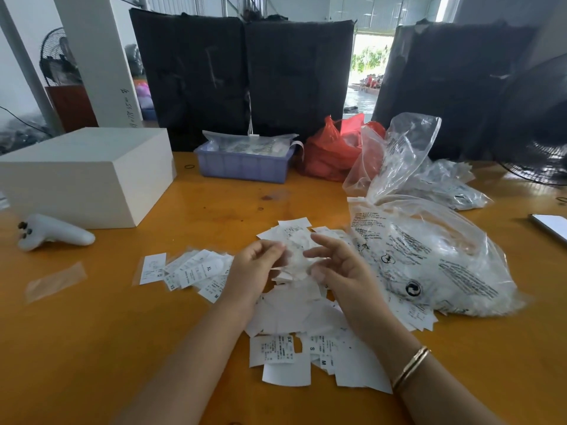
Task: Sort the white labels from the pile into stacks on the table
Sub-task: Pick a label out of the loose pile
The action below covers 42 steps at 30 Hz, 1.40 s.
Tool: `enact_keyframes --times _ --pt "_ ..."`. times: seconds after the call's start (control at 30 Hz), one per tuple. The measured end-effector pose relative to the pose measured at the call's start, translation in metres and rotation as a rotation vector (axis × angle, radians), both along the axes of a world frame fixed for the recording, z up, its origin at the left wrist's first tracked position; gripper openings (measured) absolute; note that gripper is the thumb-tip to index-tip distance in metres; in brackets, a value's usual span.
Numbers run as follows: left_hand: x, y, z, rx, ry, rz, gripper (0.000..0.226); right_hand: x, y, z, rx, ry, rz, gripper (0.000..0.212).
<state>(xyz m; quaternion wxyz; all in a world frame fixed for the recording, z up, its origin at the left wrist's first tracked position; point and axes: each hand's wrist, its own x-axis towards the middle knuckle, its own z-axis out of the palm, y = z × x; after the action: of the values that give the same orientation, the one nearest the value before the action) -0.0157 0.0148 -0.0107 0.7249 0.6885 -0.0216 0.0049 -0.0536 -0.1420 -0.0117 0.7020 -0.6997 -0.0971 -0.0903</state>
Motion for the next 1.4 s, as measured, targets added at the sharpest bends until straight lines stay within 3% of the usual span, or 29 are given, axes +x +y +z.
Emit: enact_keyframes --times 0.1,0.23,0.3,0.37,0.47,0.6,0.77,0.87,0.93,1.1,1.23,1.4 --pt "0.002 0.004 0.001 -0.122 0.036 0.057 0.013 0.000 -0.001 -0.002 -0.061 -0.052 -0.144 0.052" --pt "0.002 0.007 0.003 -0.235 0.059 0.034 0.017 0.001 -0.002 -0.001 -0.325 -0.181 -0.318 0.055" --pt "0.001 0.006 0.004 -0.255 0.049 0.002 0.020 0.001 -0.001 -0.003 -0.278 -0.161 -0.338 0.057" --pt "-0.001 0.004 0.005 -0.279 0.036 -0.028 0.024 0.001 -0.001 -0.005 -0.204 -0.153 -0.339 0.050" --pt "-0.003 0.002 0.006 -0.298 0.020 -0.086 0.028 -0.001 0.001 -0.004 -0.274 -0.204 -0.295 0.024" --pt "-0.005 0.000 0.006 -0.274 0.027 -0.158 0.030 -0.001 0.001 -0.004 -0.450 -0.238 -0.250 0.045" --pt "-0.007 0.001 0.006 -0.083 0.007 -0.171 0.027 -0.002 0.001 -0.001 -0.408 -0.217 -0.300 0.018" --pt "-0.008 0.003 0.009 0.236 -0.164 -0.216 0.037 -0.001 0.001 0.001 -0.309 -0.132 -0.289 0.014" --pt "-0.012 0.006 0.014 0.303 -0.262 -0.278 0.043 -0.002 0.000 0.002 -0.278 -0.113 -0.252 0.014" --pt "-0.012 0.010 0.015 0.227 -0.236 -0.246 0.012 -0.003 0.001 0.001 -0.219 -0.088 -0.172 0.018" --pt "-0.011 0.010 0.016 0.145 -0.169 -0.206 0.031 -0.003 0.002 0.000 -0.219 -0.055 -0.181 0.026" --pt "-0.011 0.007 0.015 0.100 -0.184 -0.175 0.027 -0.005 0.001 0.001 -0.121 -0.059 -0.124 0.022"
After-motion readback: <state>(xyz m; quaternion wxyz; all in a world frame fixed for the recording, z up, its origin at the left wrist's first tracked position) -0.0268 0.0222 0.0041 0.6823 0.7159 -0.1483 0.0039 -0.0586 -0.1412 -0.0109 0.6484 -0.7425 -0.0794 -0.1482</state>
